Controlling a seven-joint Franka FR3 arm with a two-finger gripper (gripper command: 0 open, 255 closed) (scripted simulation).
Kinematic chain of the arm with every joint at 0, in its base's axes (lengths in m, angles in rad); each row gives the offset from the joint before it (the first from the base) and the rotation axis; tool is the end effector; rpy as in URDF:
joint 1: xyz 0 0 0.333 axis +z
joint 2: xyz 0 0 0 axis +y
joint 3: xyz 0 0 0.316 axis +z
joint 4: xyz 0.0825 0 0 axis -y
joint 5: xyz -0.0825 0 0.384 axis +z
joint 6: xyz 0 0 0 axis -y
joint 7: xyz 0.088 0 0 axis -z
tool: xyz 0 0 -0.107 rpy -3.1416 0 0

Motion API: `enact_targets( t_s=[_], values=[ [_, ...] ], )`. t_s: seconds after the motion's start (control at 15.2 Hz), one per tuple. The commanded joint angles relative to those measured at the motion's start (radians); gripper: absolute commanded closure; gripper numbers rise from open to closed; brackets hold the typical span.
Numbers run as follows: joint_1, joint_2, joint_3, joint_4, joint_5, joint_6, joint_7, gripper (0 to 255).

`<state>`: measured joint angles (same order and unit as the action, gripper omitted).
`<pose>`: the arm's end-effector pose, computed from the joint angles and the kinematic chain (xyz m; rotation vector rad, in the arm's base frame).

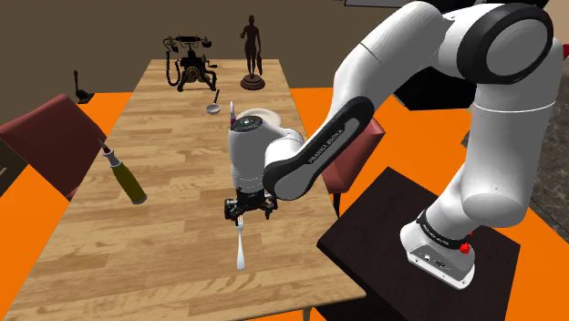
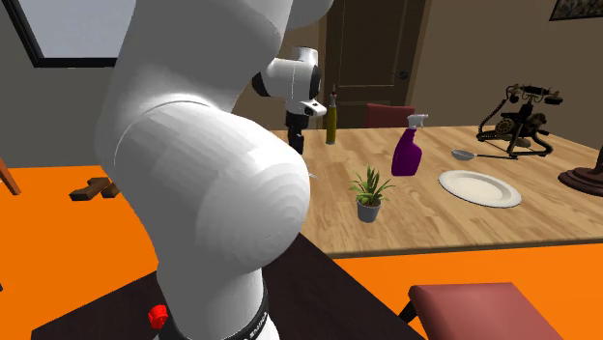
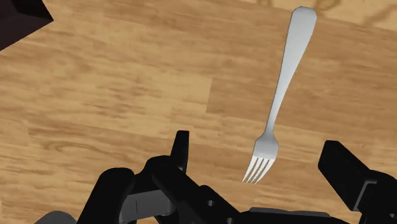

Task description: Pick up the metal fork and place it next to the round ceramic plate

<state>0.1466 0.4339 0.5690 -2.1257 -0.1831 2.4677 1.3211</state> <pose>0.4335 0.3754 0.2329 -2.9893 0.7653 0.1615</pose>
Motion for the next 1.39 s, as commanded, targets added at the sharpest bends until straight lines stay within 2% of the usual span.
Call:
enact_targets(
  t_s=[0.0, 0.2, 0.73, 1.25, 1.32],
  values=[
    [0.049, 0.081, -0.029, 0.061, -0.030, 0.010, 0.057, 0],
    [0.114, 0.200, -0.071, 0.173, -0.055, 0.009, 0.115, 0],
    [0.157, 0.288, -0.113, 0.197, -0.092, 0.073, 0.142, 0],
    [0.157, 0.288, -0.113, 0.197, -0.092, 0.073, 0.142, 0],
    [0.157, 0.288, -0.113, 0.197, -0.092, 0.073, 0.142, 255]
  ],
)
